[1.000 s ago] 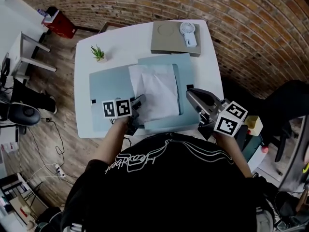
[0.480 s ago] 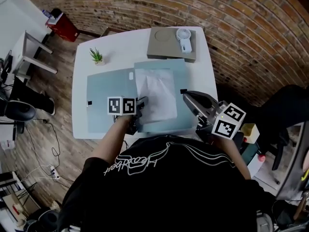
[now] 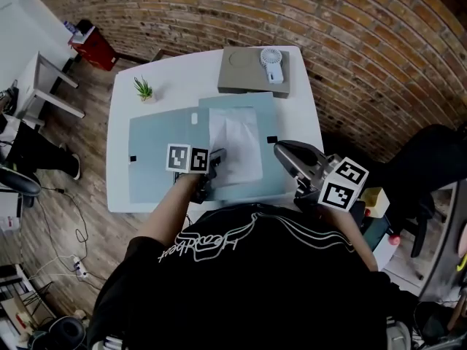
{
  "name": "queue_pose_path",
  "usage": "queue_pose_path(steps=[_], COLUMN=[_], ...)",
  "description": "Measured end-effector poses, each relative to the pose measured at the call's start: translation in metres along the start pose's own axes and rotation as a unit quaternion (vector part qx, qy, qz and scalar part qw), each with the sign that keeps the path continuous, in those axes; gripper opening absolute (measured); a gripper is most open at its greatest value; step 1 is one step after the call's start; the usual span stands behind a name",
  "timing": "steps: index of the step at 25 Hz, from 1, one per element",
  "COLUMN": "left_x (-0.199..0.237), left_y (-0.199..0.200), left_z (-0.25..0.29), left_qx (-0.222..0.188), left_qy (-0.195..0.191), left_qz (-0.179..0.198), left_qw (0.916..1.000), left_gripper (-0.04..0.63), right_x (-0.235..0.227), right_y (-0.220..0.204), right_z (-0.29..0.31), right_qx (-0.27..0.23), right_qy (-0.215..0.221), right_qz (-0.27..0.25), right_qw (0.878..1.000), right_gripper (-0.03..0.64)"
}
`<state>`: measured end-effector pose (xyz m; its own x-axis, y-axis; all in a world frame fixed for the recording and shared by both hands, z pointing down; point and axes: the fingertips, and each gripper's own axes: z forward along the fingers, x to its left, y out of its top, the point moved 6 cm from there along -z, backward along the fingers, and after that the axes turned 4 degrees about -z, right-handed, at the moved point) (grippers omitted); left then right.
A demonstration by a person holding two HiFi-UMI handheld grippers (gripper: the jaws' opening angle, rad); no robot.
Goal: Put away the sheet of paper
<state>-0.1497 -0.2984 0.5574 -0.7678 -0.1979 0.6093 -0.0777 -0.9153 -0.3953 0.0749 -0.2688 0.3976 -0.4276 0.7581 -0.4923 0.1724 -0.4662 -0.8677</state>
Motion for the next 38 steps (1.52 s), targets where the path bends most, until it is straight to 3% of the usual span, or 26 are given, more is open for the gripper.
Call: queue_pose_path(steps=[3,8,14,20,26,29,32,36,38], left_x=[-0.001,0.004,0.018,0.000,-0.046,-0.070,-0.089,-0.105,-0.109], left_y=[-0.001,0.002,0.007,0.006,-0.007,-0.017,-0.029,-0.047,-0.053], left_z=[-0.002,-0.014,-0.045,-0.096,-0.157,-0.179,-0.197,-0.219,-0.229], left_qx=[-0.007,-0.036,-0.076,-0.113,-0.167,-0.175,-0.183,-0.195,-0.198], left_qy=[-0.005,-0.002,0.026,0.004,-0.087,-0.120,-0.148,-0.178,-0.189], left_qz=[-0.004,-0.015,-0.004,0.051,0.114,0.155,0.184,0.197,0.203], left_qw=[1.0000,0.9992,0.9968,0.9923,0.9755,0.9649,0.9545,0.9440,0.9402], left_gripper=[0.196,0.310,0.342,0.334,0.127,0.065,0.048,0.040,0.038], right_x=[0.003,0.009,0.021,0.046,0.073,0.088,0.105,0.130,0.141], right_y=[-0.001,0.000,-0.003,-0.012,-0.026,-0.029,-0.032,-0.036,-0.037], right_z=[-0.004,-0.009,-0.008,0.000,0.013,0.021,0.026,0.028,0.032], right_qx=[-0.002,-0.005,-0.005,0.000,0.008,0.016,0.020,0.006,0.011], right_qy=[-0.004,-0.011,-0.023,-0.026,-0.018,-0.013,-0.001,0.023,0.023], right_qz=[-0.002,-0.009,-0.008,-0.004,0.007,-0.001,-0.010,0.014,-0.006], right_qw=[1.000,1.000,1.000,1.000,1.000,1.000,1.000,1.000,1.000], right_gripper=[0.003,0.003,0.002,0.003,0.002,0.002,0.002,0.002,0.002])
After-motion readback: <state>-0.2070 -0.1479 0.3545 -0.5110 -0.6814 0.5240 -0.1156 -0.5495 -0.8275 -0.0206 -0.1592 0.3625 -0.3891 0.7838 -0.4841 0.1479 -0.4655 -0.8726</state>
